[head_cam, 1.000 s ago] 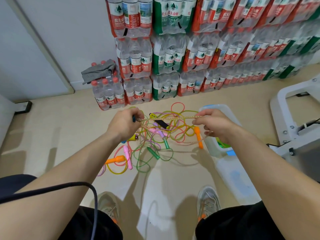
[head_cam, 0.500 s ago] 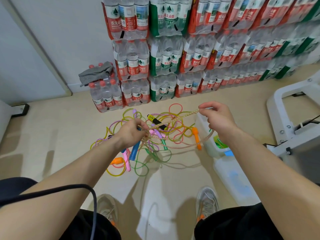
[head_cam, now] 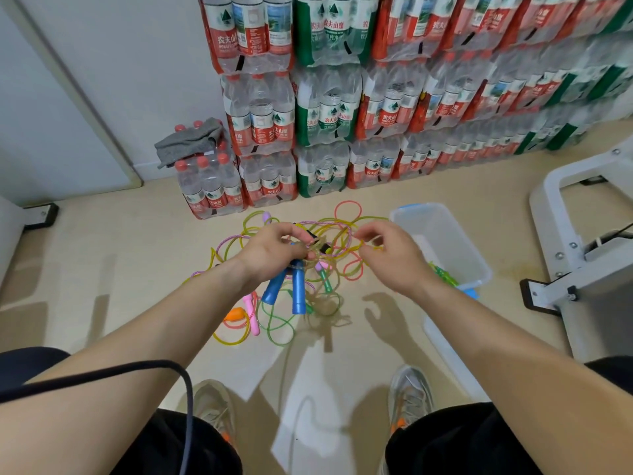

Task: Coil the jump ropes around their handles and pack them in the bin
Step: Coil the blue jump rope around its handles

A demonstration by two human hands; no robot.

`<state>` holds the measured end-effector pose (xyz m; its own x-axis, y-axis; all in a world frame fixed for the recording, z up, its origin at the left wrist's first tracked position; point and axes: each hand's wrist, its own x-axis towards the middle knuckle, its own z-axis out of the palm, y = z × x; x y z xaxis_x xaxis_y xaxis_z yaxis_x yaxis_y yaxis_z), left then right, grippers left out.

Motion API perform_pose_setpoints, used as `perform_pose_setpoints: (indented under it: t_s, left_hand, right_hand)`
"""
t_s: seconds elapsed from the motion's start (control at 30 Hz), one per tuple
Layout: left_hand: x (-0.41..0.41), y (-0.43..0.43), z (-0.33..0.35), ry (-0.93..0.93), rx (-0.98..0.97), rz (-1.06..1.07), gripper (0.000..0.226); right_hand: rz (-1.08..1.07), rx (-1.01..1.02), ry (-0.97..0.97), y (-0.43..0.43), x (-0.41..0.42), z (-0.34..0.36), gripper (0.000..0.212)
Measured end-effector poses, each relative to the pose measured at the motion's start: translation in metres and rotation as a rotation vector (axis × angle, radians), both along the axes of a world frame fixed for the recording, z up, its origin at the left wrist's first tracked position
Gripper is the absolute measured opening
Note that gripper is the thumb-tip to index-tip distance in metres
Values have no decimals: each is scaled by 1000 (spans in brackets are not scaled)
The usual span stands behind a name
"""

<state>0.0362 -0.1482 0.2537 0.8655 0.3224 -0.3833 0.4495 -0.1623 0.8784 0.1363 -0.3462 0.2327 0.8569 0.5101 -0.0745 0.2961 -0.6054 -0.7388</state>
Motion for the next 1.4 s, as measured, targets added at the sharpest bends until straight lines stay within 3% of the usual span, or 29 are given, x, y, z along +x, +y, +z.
perform_pose_setpoints:
  t_s: [0.07,0.23,0.43,0.53,0.67,0.83,0.93,1.23,1.4]
  left_hand:
    - [0,-3,2,-20,-24,3,14]
    - [1,-6,0,-111,-72,34,14]
    - [-1,-11,0,-226,-159,175,22]
    - [-2,-18,3,-264,-237,263,24]
    - [-2,-29,8,-278,-406,352,23]
    - [-4,-36,11,-322,-499,332,24]
    - [-4,-40,12,-355,-511,300,23]
    - [-5,-34,19,-310,-358,175,31]
    - [-3,-18,15,-255,42,89,25]
  right_hand:
    - [118,75,68,12,-12,3,14]
    - [220,21,197,24,-26,2,14]
    - [185,69,359,27,-28,12,32]
    - [201,64,323,26,-37,9,27]
    - [233,157,449,28,-41,7,24]
    - [192,256,672,27,-44,15,8]
    - [191,276,656,27,-43,14,9]
    - [231,389,617,19,-33,24,11]
    - [247,342,586,21,-33,13,14]
